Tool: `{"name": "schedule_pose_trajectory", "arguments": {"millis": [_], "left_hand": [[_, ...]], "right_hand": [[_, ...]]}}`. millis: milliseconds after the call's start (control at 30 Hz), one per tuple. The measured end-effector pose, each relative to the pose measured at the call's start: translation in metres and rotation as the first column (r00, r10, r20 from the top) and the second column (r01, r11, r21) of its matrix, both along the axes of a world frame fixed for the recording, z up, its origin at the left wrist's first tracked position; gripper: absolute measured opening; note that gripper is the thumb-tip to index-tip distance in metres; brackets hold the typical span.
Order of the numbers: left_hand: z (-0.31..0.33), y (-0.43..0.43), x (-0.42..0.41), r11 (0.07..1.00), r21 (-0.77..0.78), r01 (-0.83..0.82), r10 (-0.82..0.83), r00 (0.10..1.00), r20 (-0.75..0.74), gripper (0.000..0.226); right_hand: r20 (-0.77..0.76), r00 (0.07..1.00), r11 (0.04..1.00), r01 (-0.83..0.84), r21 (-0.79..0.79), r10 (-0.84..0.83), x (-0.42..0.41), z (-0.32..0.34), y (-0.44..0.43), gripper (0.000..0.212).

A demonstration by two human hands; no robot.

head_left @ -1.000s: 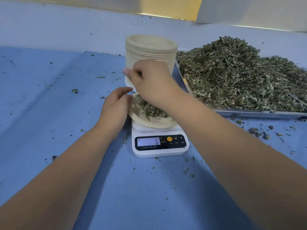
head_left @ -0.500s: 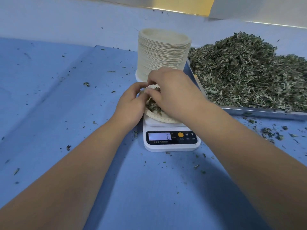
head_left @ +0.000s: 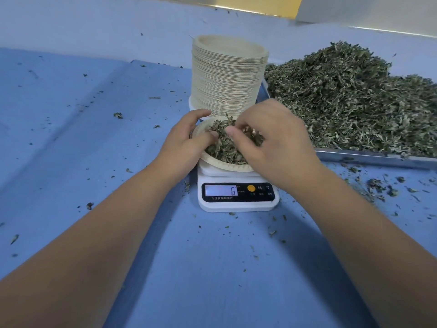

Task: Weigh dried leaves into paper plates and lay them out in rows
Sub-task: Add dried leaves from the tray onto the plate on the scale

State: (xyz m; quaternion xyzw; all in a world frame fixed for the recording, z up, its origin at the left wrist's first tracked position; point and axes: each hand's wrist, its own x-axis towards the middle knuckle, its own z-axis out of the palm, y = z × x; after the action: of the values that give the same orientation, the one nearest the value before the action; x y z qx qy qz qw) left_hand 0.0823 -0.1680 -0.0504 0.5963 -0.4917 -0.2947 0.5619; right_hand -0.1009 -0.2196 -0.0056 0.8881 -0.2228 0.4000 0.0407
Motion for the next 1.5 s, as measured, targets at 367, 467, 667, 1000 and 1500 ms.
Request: {"name": "schedule_pose_trajectory", "arguments": {"millis": [367,467,667,1000,1500], "left_hand": [[0.007,0.007,-0.001,0.999,0.041,0.011,-0.015,0.995,0.094,0.072],[0.008,0.007,-0.003,0.999,0.053,0.007,-0.013,0.993,0.121,0.075],[0.015,0.008,-0.004,0.997,-0.073,0.005,0.013,0.971,0.237,0.037],[0.012,0.011,-0.006,0.995,-0.097,-0.022,0.078,0.777,0.625,0.05],[0.008,0.008,-0.003,0.982,-0.039,-0.186,0.19,0.952,0.241,0.038]], "right_hand": [[0.043,0.999,0.995,0.001,0.099,-0.005,-0.028,-0.015,-0.012,0.024],[-0.075,0.995,0.997,-0.058,0.054,0.062,-0.022,-0.01,-0.004,0.031],[-0.064,0.996,0.994,-0.063,0.09,0.069,-0.021,-0.011,0.006,0.032],[0.049,0.999,0.997,0.02,0.071,-0.024,-0.024,-0.016,-0.003,0.052],[0.035,0.978,0.96,0.195,0.202,-0.206,-0.039,-0.018,-0.024,0.032]]}}
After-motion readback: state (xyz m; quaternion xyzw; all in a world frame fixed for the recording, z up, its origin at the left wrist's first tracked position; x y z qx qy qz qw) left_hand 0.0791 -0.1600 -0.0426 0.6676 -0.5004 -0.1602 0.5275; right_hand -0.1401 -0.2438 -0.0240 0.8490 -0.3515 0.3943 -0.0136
